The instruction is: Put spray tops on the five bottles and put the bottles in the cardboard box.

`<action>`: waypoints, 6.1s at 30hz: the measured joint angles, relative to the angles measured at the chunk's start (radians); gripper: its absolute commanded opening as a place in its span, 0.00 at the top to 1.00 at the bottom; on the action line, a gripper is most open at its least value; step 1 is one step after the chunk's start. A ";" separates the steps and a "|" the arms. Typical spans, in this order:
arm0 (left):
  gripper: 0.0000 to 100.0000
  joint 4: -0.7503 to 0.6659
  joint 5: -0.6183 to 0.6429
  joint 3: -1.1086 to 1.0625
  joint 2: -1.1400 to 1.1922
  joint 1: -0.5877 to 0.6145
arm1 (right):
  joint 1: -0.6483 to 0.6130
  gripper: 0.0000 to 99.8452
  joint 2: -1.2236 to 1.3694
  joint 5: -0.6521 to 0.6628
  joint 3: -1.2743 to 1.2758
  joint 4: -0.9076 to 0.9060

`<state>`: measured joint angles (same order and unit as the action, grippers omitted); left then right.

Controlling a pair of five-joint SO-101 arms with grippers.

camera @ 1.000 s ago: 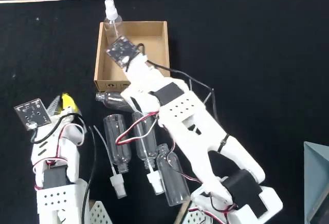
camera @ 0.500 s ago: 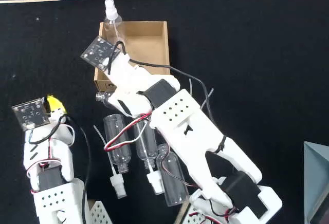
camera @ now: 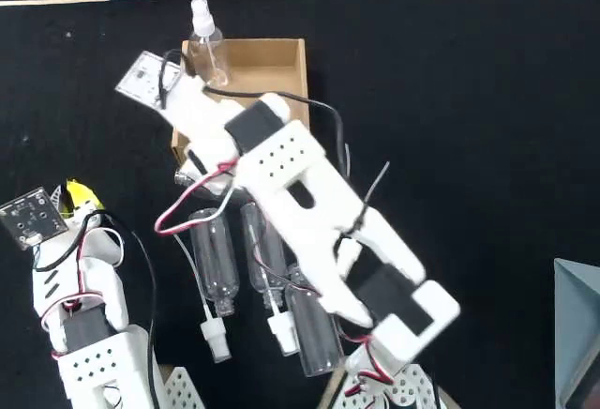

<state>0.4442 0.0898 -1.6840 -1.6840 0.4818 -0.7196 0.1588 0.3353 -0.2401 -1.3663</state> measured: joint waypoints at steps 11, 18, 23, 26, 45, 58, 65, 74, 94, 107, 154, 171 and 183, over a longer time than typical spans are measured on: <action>0.96 0.000 0.000 0.000 0.000 0.000 | -0.048 0.82 0.242 0.006 -0.278 -0.155; 0.96 0.000 0.000 0.000 0.000 0.000 | -0.049 0.82 0.318 0.037 -0.310 -0.163; 0.96 0.000 0.000 0.000 0.000 0.000 | -0.049 0.82 0.350 0.074 -0.311 -0.163; 0.96 0.000 0.000 0.000 0.000 0.000 | -0.051 0.82 0.365 0.078 -0.313 -0.163; 0.96 0.000 0.000 0.000 0.000 0.000 | -0.051 0.82 0.586 0.140 -0.537 -0.193; 0.96 0.000 0.000 0.000 0.000 0.000 | -0.049 0.82 0.847 0.175 -0.893 -0.345; 0.96 0.000 0.000 0.000 0.000 0.000 | -0.049 0.82 0.907 0.201 -0.937 -0.356; 0.96 0.000 0.000 0.000 0.000 0.000 | -0.029 0.73 0.908 0.281 -0.937 -0.364; 0.96 -0.006 0.000 0.000 0.000 0.000 | -0.029 0.74 0.908 0.445 -0.931 -0.365; 0.96 -0.008 0.000 0.000 0.000 0.000 | 0.005 0.74 0.907 0.549 -0.773 -0.365; 0.96 -0.008 -0.002 0.000 0.000 0.000 | 0.054 0.90 0.789 0.368 -0.772 -0.365; 0.96 -0.008 -0.002 0.000 0.000 0.000 | 0.046 0.90 0.397 0.356 -0.404 -0.365; 0.96 -0.008 -0.002 0.000 0.000 0.000 | 0.046 0.90 0.143 0.354 -0.184 -0.365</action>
<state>0.4365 0.0882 -1.6840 -1.6840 0.4818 -0.6736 0.3015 0.6897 -0.4242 -1.7315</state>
